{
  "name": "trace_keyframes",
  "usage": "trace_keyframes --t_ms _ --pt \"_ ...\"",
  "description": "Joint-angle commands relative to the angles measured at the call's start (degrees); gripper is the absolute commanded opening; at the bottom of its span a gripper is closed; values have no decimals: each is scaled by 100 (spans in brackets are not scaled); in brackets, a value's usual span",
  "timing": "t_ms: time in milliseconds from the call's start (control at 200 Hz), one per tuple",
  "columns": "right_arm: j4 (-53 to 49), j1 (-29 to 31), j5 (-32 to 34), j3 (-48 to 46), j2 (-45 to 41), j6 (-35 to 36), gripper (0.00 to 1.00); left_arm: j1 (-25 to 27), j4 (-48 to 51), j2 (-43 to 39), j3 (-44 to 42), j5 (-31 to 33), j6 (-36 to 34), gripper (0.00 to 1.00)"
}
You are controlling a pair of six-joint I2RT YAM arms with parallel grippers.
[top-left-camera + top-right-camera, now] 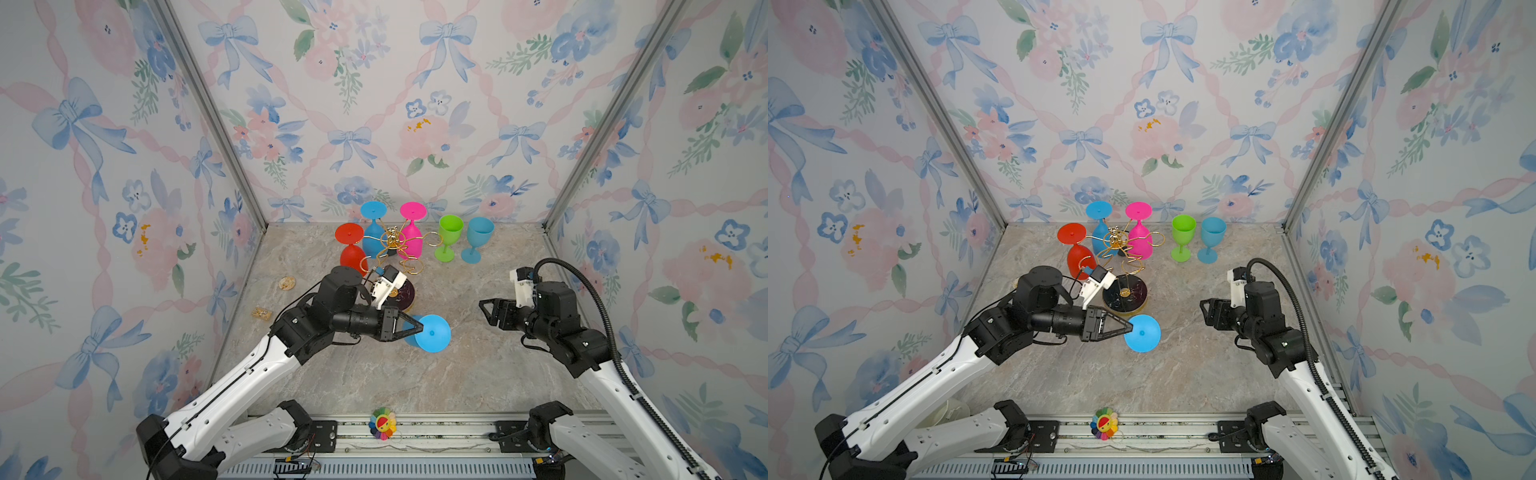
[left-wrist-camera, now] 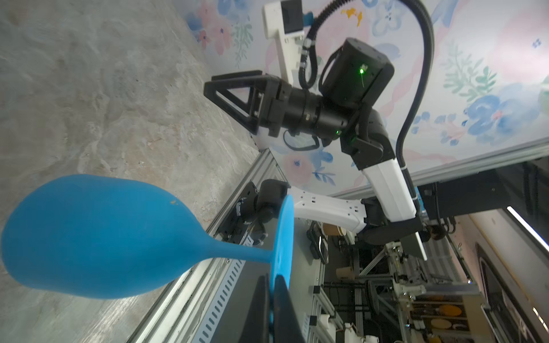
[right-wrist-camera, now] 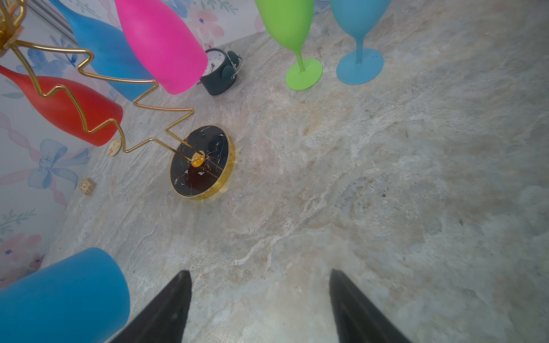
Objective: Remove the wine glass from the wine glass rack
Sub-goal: 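Swing the blue glass upright with the left gripper while the right approaches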
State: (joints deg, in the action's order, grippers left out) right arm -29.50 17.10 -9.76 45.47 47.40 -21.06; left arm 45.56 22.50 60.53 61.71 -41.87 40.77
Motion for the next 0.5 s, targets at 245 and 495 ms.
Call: trace_keyframes --t_ms 245,495 --pt "-890 -476 53 562 174 -77 76 1153 -90 84 141 1415 -3176 0" --pt "-983 -709 -617 920 241 20 76 1428 -83 -219 -479 2288 -4723 0"
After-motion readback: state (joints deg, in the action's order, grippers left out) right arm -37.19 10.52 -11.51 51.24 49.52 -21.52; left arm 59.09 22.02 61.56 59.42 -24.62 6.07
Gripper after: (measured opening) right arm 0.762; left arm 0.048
